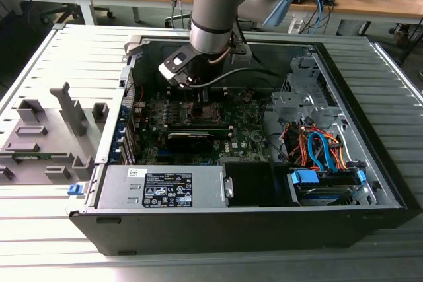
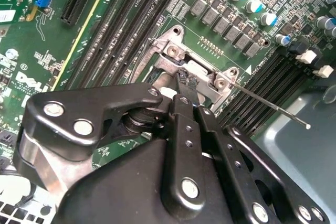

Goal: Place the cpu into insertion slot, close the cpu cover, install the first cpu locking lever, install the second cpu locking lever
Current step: 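Close the cpu cover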

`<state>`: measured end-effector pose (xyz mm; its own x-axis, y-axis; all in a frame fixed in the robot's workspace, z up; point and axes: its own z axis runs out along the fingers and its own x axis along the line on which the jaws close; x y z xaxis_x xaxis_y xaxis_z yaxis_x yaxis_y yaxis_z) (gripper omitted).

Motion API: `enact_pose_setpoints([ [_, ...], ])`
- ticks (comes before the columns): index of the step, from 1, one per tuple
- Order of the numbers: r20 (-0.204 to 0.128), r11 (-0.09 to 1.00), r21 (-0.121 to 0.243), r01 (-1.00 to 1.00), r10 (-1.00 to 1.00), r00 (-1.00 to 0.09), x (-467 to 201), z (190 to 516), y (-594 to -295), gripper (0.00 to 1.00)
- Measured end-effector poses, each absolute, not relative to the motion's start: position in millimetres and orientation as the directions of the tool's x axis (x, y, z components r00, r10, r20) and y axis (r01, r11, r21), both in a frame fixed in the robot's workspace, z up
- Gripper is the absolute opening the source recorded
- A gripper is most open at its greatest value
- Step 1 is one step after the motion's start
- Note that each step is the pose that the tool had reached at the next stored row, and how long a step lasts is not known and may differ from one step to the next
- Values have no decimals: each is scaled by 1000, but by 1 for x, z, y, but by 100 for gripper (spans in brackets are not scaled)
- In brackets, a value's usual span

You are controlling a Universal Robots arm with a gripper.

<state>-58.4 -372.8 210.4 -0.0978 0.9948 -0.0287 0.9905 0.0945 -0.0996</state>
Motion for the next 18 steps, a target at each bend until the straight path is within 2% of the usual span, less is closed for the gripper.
enact_pose_setpoints([
  [18,-29,94,-100,991,995,-98,-60,209,-373,11],
])
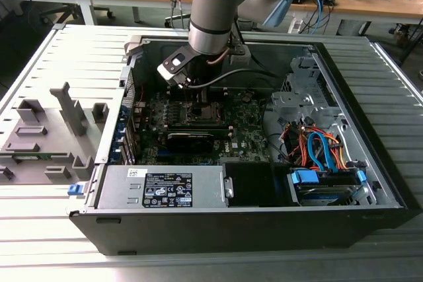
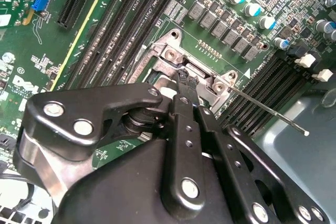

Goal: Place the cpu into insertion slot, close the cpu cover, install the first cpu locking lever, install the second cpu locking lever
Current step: 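Close the cpu cover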

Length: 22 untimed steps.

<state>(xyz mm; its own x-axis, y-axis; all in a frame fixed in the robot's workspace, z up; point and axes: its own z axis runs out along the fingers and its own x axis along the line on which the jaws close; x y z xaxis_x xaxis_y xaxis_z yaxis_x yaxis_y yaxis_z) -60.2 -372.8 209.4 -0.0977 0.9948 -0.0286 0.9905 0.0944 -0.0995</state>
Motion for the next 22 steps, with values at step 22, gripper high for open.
enact_pose_setpoints([
  [22,-18,96,-104,990,995,-98,-27,222,-373,11],
])
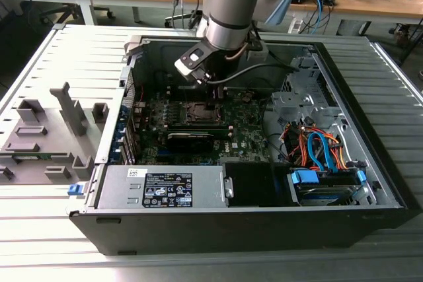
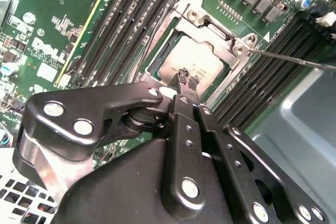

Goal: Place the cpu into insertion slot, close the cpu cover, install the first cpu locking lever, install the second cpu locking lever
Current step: 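Close the cpu cover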

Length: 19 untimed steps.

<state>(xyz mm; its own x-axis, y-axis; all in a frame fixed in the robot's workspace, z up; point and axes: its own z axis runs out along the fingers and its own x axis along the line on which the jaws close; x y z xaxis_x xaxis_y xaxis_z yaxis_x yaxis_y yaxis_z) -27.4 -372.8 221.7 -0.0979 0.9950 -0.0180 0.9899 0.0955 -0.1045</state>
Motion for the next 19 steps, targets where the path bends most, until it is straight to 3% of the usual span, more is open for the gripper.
enact_pose_setpoints([
  [19,46,102,-98,990,994,-98,-27,243,-373,11],
])
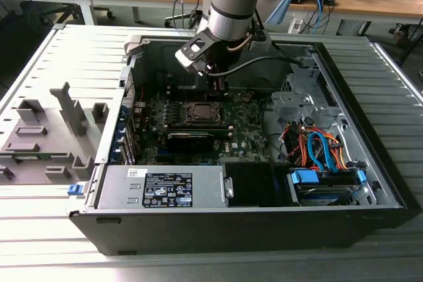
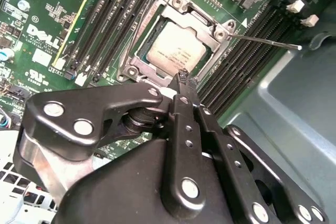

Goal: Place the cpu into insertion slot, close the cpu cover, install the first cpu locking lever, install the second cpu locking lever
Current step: 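Close the cpu cover, then install the first cpu locking lever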

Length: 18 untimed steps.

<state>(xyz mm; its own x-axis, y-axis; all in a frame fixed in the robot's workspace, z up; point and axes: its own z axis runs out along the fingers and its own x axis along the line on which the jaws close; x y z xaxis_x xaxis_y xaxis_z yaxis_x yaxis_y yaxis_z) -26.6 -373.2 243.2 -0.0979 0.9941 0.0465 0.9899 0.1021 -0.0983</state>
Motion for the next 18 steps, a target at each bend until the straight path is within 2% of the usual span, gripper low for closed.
enact_pose_setpoints([
  [8,71,105,-96,990,993,-98,-27,255,-373,11],
  [18,72,105,-96,990,993,-98,-27,255,-373,11],
])
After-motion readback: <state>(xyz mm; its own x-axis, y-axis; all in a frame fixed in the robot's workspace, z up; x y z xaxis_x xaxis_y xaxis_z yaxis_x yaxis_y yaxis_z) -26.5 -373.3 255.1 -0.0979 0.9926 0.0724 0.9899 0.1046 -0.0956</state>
